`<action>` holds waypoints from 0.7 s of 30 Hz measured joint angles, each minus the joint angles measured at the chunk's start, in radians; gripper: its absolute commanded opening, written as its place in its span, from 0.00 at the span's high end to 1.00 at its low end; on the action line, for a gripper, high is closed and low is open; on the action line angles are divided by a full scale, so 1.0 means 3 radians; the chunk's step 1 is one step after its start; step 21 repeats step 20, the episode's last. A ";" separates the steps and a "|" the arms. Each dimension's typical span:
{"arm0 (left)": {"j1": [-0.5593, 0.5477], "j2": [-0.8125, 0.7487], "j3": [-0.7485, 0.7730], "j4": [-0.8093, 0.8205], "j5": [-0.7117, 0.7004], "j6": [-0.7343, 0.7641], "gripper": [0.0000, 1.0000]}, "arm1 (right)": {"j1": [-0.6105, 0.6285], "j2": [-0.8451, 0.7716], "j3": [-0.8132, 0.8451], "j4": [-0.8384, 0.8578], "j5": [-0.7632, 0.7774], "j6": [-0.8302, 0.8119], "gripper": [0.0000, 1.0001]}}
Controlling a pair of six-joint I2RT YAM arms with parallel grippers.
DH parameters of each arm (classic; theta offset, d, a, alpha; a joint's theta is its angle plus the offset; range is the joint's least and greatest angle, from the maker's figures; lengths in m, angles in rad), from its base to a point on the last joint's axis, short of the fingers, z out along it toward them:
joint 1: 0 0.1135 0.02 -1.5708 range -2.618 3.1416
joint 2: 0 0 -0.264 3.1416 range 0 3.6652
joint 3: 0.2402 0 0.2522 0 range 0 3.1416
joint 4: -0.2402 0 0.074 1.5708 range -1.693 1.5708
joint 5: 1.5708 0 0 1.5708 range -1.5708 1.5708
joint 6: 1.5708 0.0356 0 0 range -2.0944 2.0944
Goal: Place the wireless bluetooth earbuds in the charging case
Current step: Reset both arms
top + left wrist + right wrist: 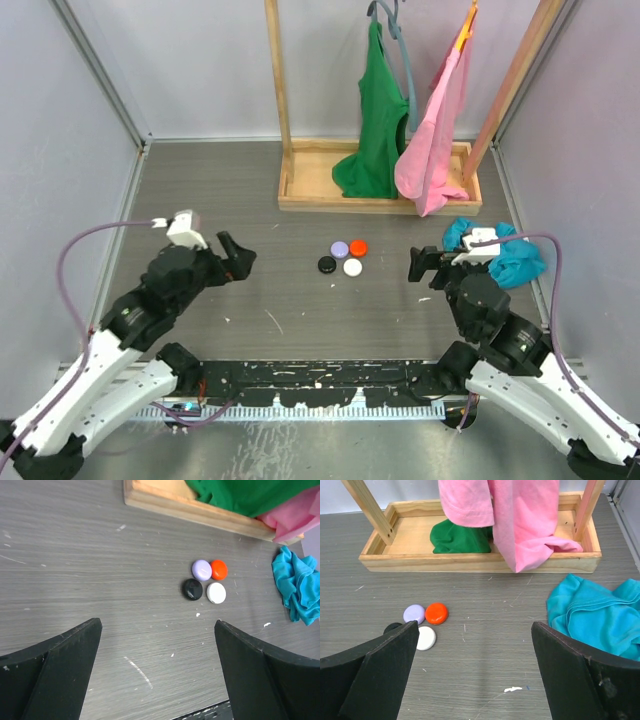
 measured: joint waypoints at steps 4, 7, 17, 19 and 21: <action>0.0000 -0.0434 0.0348 -0.0676 -0.0207 0.0202 0.02 | 0.0000 -0.0130 0.0039 -0.0140 0.0013 0.0001 0.00; 0.0000 -0.0664 0.0551 -0.1048 -0.0328 0.0350 0.02 | 0.0000 -0.0229 0.0089 -0.0221 0.0014 0.0014 0.00; 0.0000 -0.1380 0.0389 -0.1504 -0.0582 0.0608 0.02 | 0.0000 -0.0408 0.0107 -0.0319 0.0037 0.0058 0.00; 0.0000 -0.1495 0.0324 -0.1537 -0.0618 0.0619 0.02 | 0.0000 -0.0408 0.0107 -0.0337 0.0047 0.0060 0.00; 0.0000 -0.1548 0.0301 -0.1551 -0.0631 0.0626 0.02 | 0.0000 -0.0408 0.0107 -0.0345 0.0052 0.0060 0.00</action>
